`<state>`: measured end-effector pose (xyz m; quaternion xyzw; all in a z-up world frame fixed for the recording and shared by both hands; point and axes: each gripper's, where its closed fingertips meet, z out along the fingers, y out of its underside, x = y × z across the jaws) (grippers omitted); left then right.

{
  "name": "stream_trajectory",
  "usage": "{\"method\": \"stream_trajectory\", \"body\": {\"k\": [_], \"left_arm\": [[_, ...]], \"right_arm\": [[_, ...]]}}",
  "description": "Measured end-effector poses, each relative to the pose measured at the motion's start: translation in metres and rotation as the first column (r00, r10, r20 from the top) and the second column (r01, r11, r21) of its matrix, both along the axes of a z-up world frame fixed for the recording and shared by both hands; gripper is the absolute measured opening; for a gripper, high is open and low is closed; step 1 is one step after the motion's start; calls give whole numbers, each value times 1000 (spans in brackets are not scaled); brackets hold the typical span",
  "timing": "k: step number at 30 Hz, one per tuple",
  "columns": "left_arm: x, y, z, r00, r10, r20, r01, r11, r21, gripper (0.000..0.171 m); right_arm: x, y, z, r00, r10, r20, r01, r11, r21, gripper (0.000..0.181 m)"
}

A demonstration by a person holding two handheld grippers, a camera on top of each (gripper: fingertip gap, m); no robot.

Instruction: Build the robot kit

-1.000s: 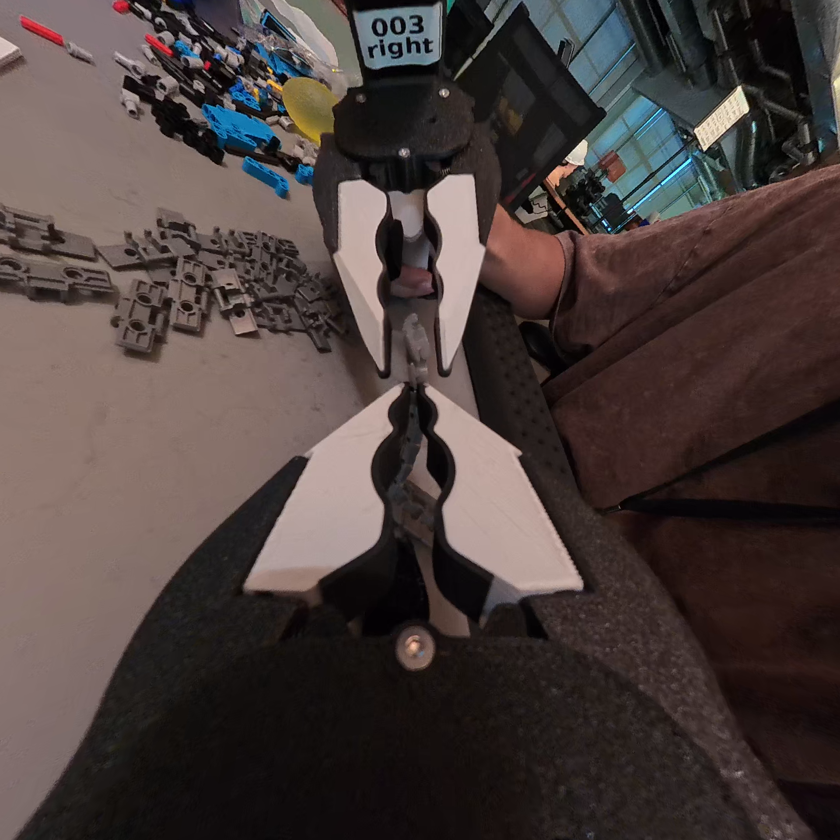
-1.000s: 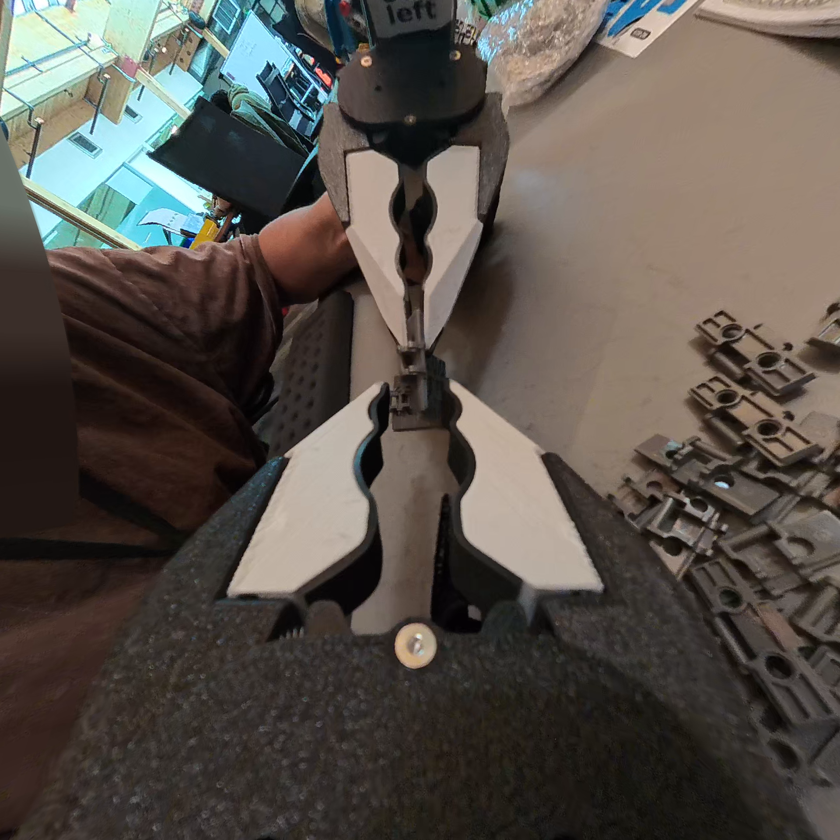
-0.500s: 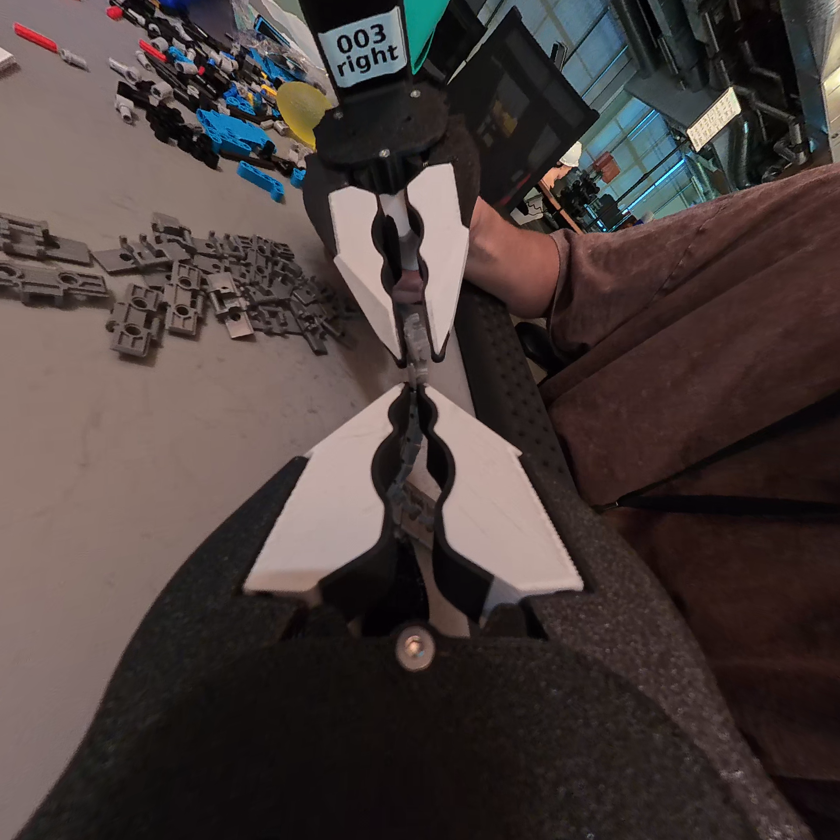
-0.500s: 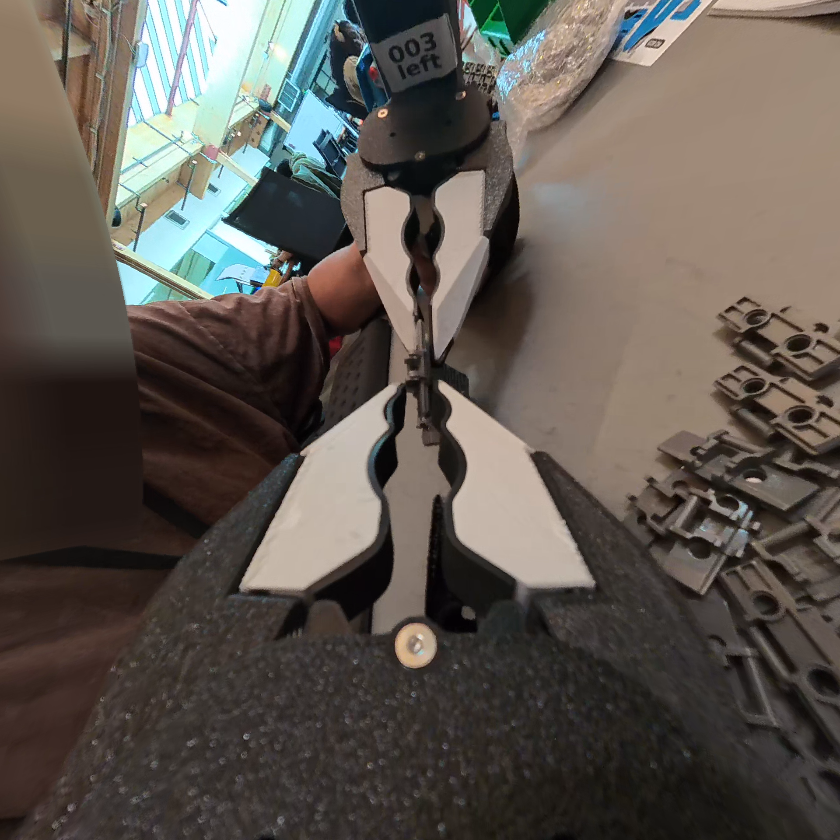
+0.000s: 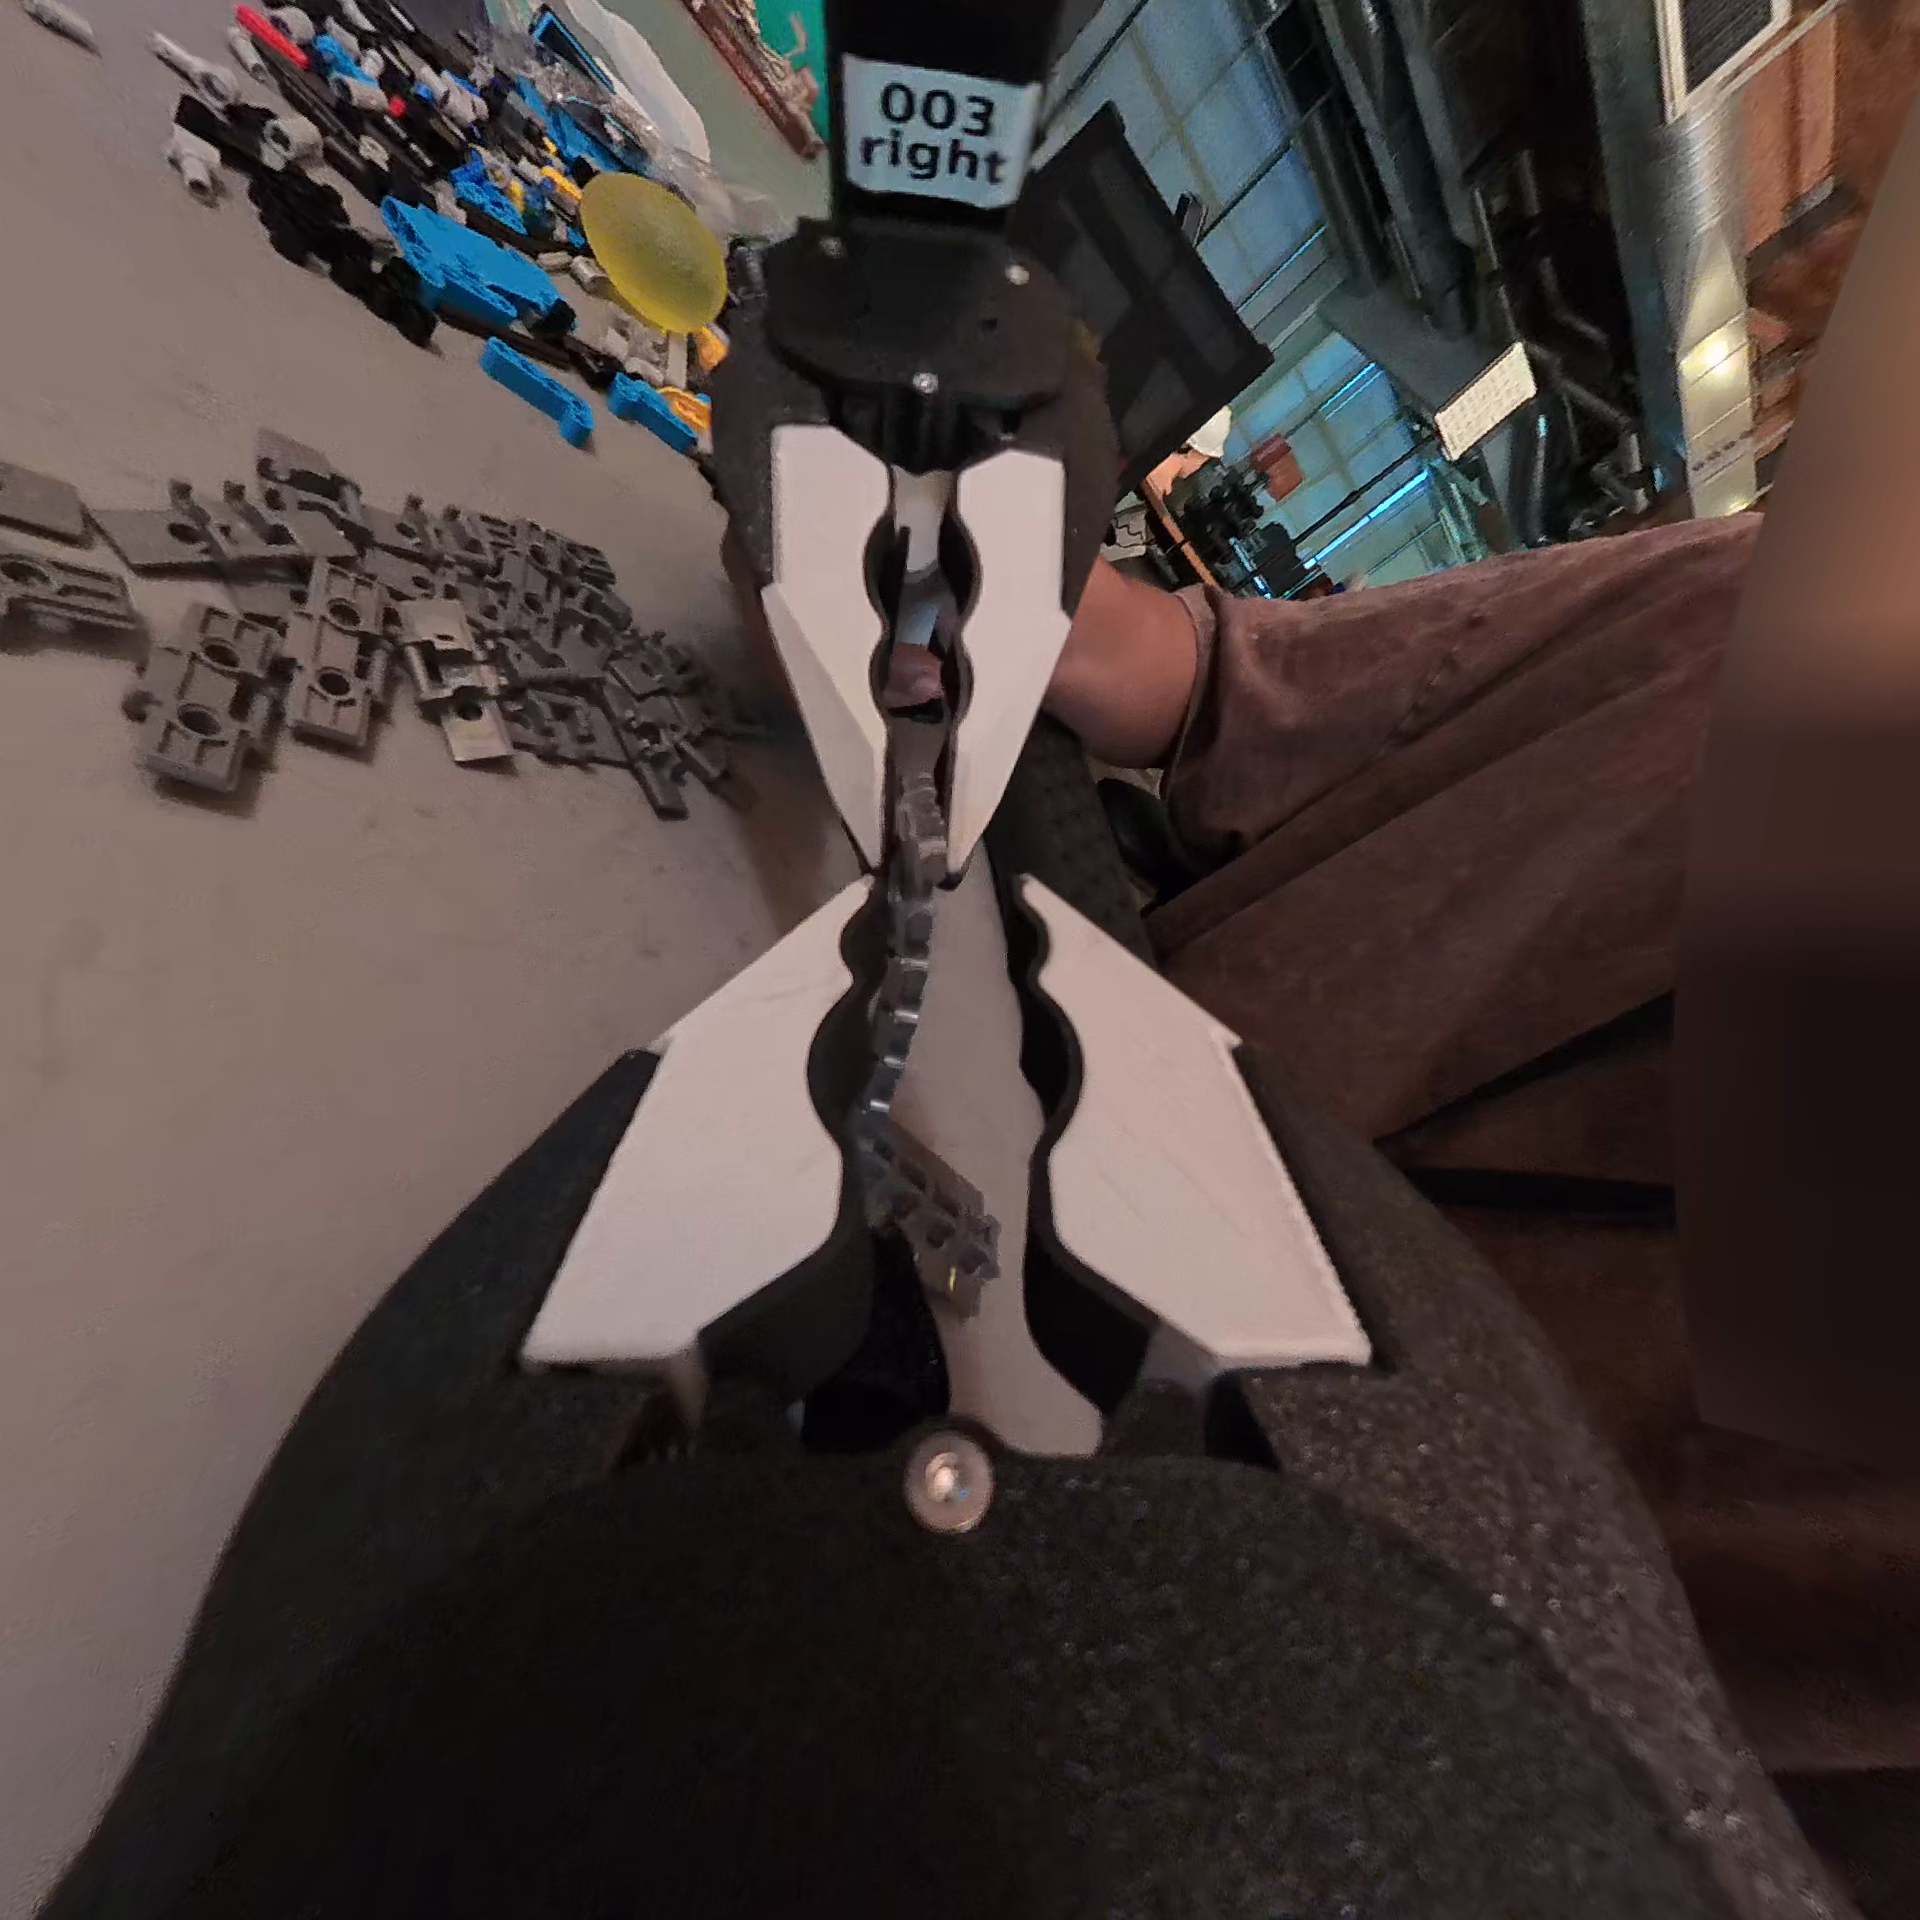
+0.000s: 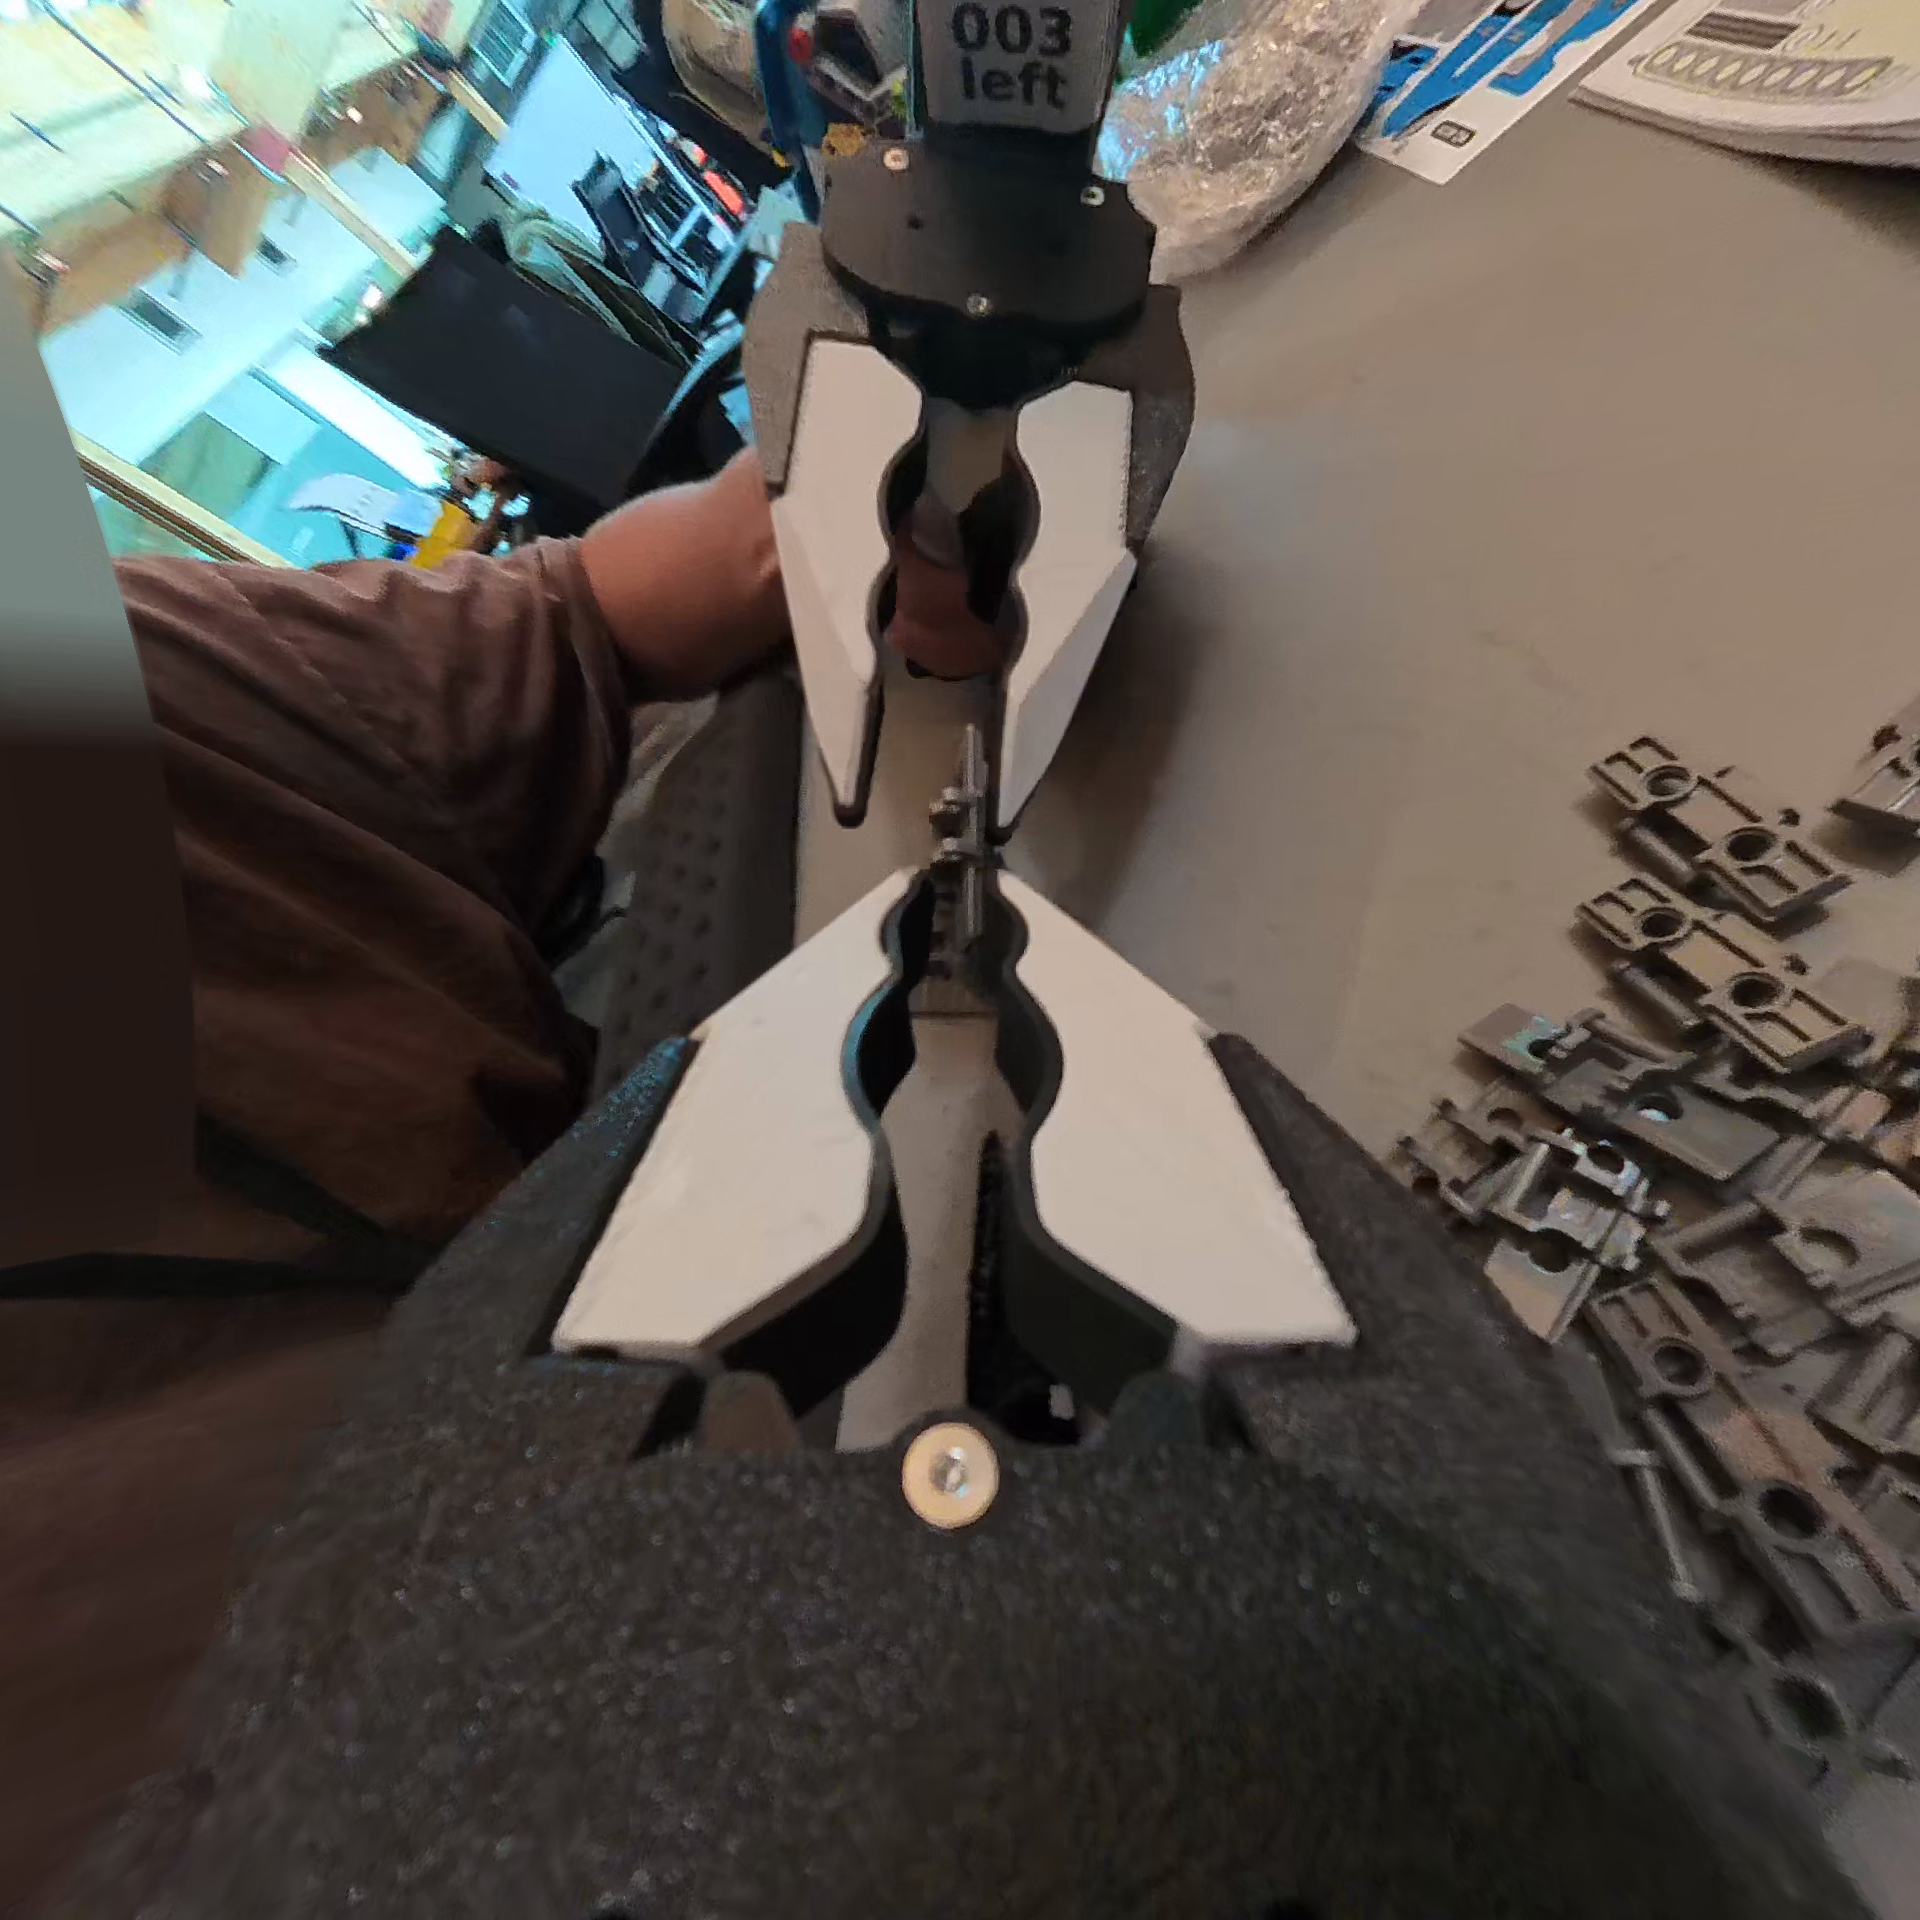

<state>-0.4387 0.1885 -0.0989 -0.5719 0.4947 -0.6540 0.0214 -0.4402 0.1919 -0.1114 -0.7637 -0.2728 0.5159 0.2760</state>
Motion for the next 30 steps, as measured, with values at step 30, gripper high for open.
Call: {"method": "stream_trajectory", "body": {"k": [30], "left_arm": [[2,-20,-8,999,-41,-2,41,988,151,7]], "right_arm": [[2,-25,-10,987,150,53,-148,988,-52,13]]}}
